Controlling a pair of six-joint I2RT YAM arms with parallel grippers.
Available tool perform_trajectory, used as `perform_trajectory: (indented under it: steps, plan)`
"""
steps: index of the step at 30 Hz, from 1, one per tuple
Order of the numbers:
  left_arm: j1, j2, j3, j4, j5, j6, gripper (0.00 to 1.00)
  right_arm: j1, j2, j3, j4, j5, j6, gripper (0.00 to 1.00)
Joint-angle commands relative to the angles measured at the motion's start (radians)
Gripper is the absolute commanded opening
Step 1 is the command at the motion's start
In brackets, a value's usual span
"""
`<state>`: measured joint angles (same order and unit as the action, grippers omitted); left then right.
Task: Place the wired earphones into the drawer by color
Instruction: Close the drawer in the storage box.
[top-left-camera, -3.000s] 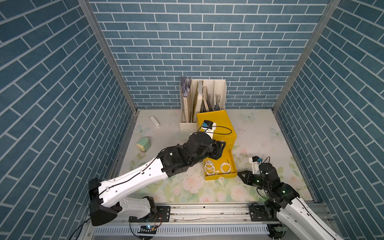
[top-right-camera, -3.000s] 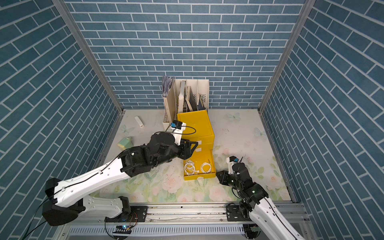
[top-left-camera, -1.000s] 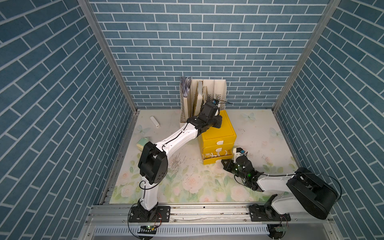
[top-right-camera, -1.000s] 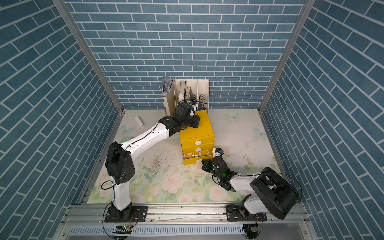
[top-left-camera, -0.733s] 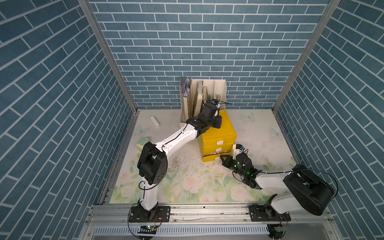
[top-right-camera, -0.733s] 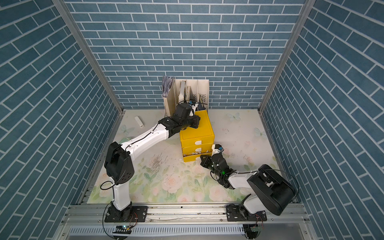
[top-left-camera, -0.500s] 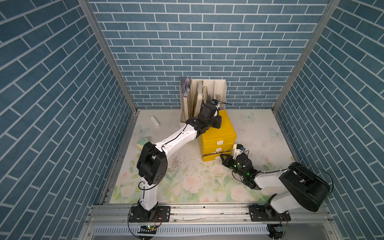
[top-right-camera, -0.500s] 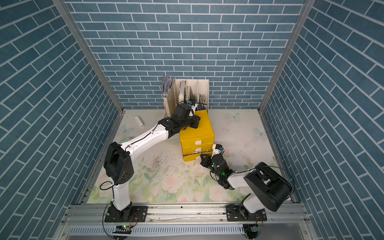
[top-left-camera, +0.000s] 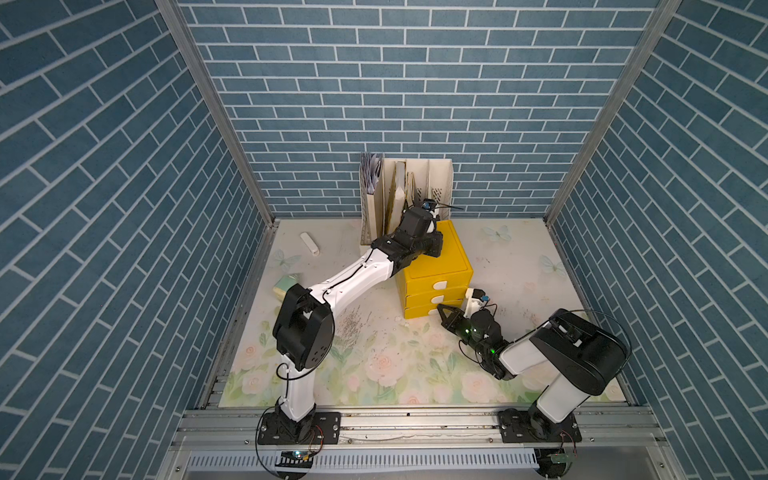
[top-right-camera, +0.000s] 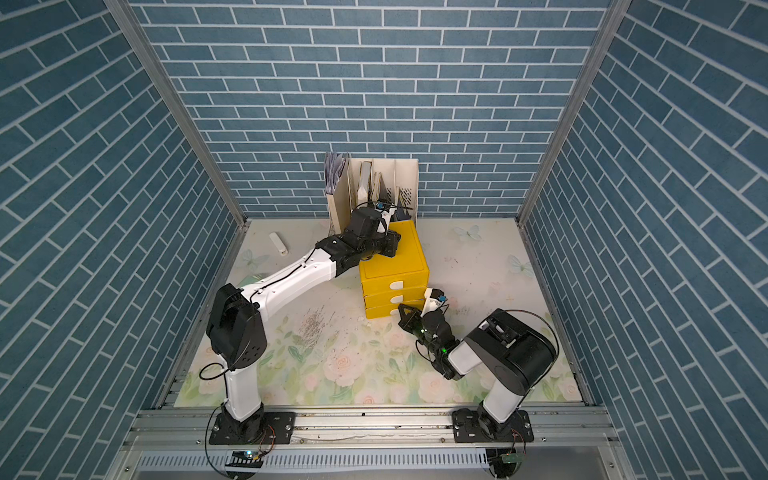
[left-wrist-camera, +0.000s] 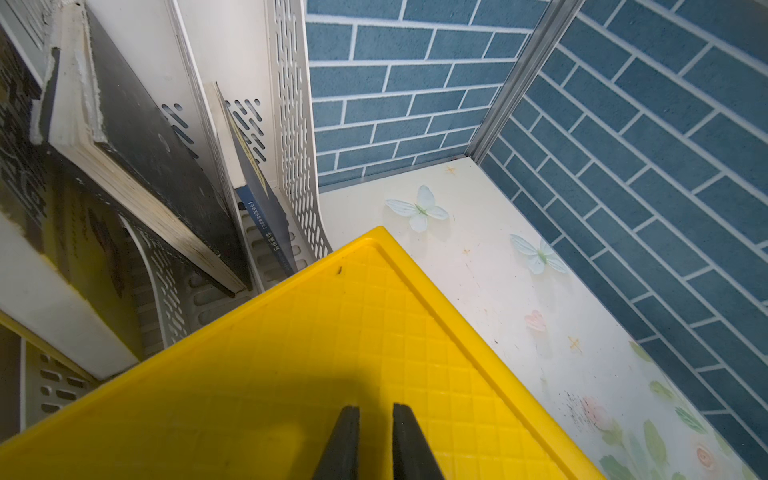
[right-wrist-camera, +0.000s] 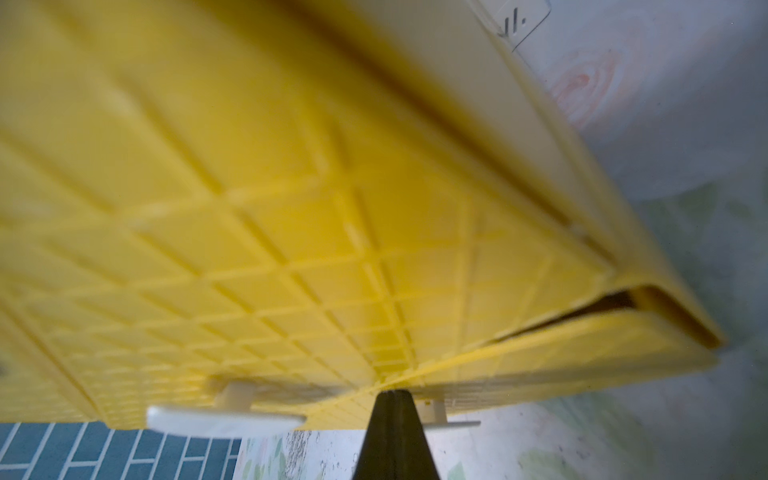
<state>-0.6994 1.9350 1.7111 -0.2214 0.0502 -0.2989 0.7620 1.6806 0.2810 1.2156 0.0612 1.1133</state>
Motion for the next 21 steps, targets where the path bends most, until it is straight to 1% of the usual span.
perform_trajectory:
  steps: [1,5,9,10,11,13,15,17,19,21]
  plan:
    - [-0.009,0.057,-0.069,-0.202,0.054,-0.002,0.2,0.017,0.036,-0.002,0.055,0.011,0.034,0.0]
    - [-0.009,0.03,-0.097,-0.171,0.062,-0.007,0.22,0.027,0.029,-0.016,0.062,0.023,0.043,0.0]
    - [-0.009,-0.041,-0.106,-0.124,0.087,-0.041,0.29,0.034,-0.015,-0.05,0.064,0.025,0.042,0.0]
    - [-0.009,-0.065,-0.101,-0.113,0.095,-0.053,0.33,0.034,-0.046,-0.063,0.056,0.019,0.035,0.0]
    - [-0.009,-0.089,-0.096,-0.105,0.098,-0.068,0.39,0.034,-0.082,-0.07,0.031,0.009,0.021,0.0]
    - [-0.009,-0.142,-0.079,-0.096,0.1,-0.09,0.6,0.033,-0.217,-0.064,-0.129,-0.02,-0.039,0.0]
    - [-0.009,-0.192,-0.063,-0.095,0.101,-0.104,0.73,0.037,-0.378,-0.04,-0.352,-0.044,-0.122,0.11]
    - [-0.009,-0.247,-0.052,-0.102,0.09,-0.108,0.8,0.036,-0.555,-0.007,-0.603,-0.052,-0.206,0.22]
    - [-0.009,-0.308,-0.052,-0.111,0.066,-0.113,0.84,0.037,-0.746,0.063,-0.906,-0.031,-0.31,0.45]
    - [-0.009,-0.383,-0.075,-0.111,0.035,-0.115,0.88,0.036,-0.888,0.146,-1.157,0.04,-0.392,0.63]
